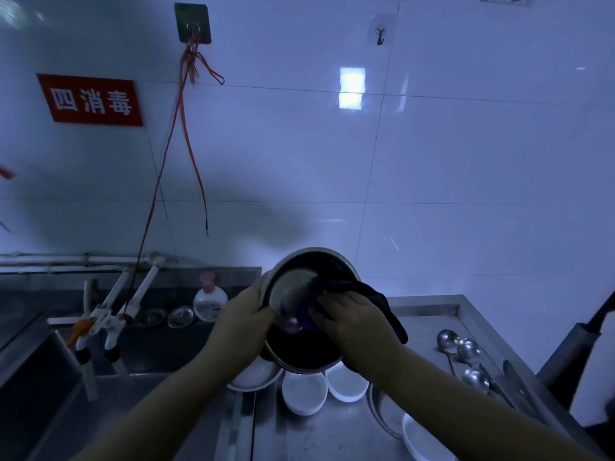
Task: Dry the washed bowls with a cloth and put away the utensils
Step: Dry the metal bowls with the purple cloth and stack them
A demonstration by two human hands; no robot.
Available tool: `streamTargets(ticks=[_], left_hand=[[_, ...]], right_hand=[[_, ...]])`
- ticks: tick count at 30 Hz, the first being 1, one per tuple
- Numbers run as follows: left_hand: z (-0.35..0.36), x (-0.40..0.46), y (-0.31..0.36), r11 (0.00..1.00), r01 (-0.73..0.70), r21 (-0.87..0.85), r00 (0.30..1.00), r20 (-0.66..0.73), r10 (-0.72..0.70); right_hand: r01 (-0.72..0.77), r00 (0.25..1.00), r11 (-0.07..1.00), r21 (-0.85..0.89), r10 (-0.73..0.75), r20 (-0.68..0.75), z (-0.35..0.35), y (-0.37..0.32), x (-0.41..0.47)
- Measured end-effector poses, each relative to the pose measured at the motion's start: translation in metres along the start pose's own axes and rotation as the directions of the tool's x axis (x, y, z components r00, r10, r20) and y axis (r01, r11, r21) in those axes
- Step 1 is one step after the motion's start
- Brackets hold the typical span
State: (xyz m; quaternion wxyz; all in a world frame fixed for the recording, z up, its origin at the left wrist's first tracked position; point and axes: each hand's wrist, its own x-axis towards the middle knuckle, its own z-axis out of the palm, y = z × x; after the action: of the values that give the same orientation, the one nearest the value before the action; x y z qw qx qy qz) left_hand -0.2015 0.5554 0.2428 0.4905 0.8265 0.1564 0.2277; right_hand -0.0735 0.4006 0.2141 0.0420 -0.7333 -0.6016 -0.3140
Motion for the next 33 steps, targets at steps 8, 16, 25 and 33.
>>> streamTargets(ticks=[8,16,25,33], left_hand=[[0.011,-0.006,0.007,1.000,0.005,0.008,1.000,0.020,-0.005],[0.007,-0.003,0.005,0.999,0.038,0.011,0.999,0.012,-0.038],[-0.004,0.013,0.009,0.994,0.067,0.085,0.992,0.100,-0.076],[0.007,0.011,0.012,0.984,0.055,0.168,0.983,0.163,-0.083]], right_hand=[[-0.213,0.974,0.977,0.001,0.213,-0.077,0.011,-0.013,0.011],[-0.009,1.000,0.991,0.131,0.008,0.010,0.016,-0.037,0.006],[-0.056,0.998,0.995,-0.084,0.054,-0.024,-0.009,-0.003,0.011],[-0.037,0.998,0.997,-0.066,0.034,-0.043,-0.003,-0.010,0.023]])
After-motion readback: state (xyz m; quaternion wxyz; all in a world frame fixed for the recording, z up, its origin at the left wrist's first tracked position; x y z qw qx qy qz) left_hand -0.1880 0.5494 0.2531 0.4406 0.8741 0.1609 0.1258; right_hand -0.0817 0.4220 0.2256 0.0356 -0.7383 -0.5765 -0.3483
